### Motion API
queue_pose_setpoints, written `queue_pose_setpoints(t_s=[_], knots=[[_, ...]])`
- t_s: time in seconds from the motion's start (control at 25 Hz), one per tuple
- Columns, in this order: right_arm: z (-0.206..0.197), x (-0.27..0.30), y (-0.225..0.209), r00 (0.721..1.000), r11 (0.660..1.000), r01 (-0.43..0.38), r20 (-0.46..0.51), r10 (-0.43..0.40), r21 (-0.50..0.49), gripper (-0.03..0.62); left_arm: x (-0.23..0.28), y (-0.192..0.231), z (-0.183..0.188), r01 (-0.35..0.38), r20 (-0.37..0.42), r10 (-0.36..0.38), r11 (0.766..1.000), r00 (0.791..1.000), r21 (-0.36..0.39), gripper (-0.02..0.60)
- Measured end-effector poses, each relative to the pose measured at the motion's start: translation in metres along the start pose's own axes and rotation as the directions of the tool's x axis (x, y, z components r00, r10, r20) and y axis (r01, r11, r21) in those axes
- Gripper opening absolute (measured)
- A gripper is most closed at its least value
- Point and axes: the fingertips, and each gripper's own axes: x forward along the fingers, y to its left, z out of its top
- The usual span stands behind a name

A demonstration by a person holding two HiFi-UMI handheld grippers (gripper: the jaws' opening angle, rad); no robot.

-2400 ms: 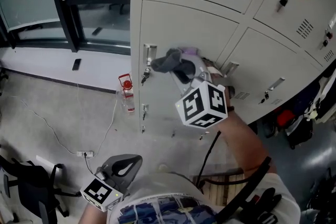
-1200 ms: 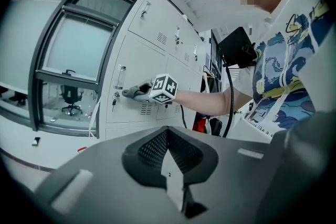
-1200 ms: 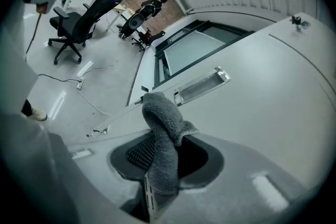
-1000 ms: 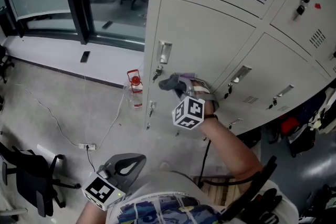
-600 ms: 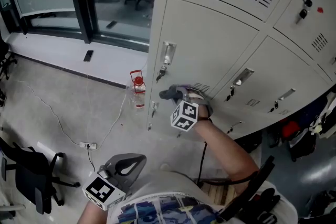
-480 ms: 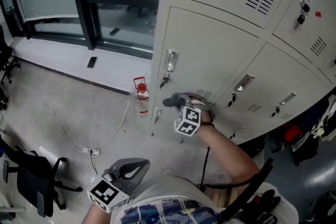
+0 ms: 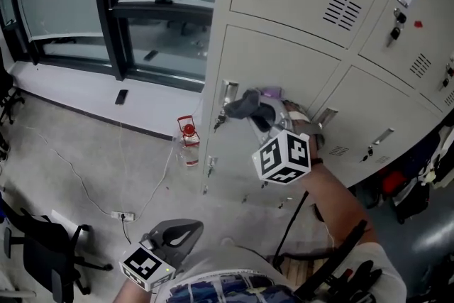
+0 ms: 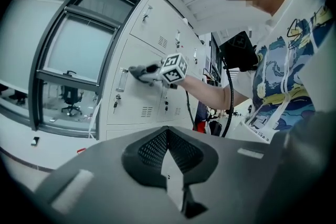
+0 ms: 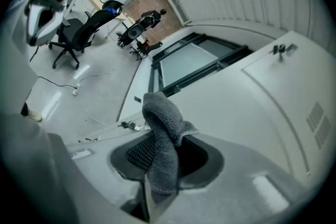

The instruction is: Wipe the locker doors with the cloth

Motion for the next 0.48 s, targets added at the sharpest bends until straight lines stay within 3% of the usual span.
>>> queue_pose_setpoints(t_s=[0.24,0.36,0.48], knots=[[0.038,-0.029,-0.100,0.971,0.972,0.232,0.063,-0.230,-0.033,0.112,-0.003,-0.003,-0.003,0.018,0.001,-0.018,1.000,1.000,0.007,0.002],[0.045,-0.027,-0.123,0.960,0.962,0.272,0.071,-0.269,-0.036,0.112,-0.007,-0.002,-0.002,0.008,0.003,-0.008,1.000,1.000,0.004,0.002],[0.048,-0.017,-0.123,0.963,0.965,0.262,0.076,-0.260,-0.028,0.112,-0.011,-0.001,-0.003,-0.001,0.002,0.001,1.000,1.000,0.001,0.002]])
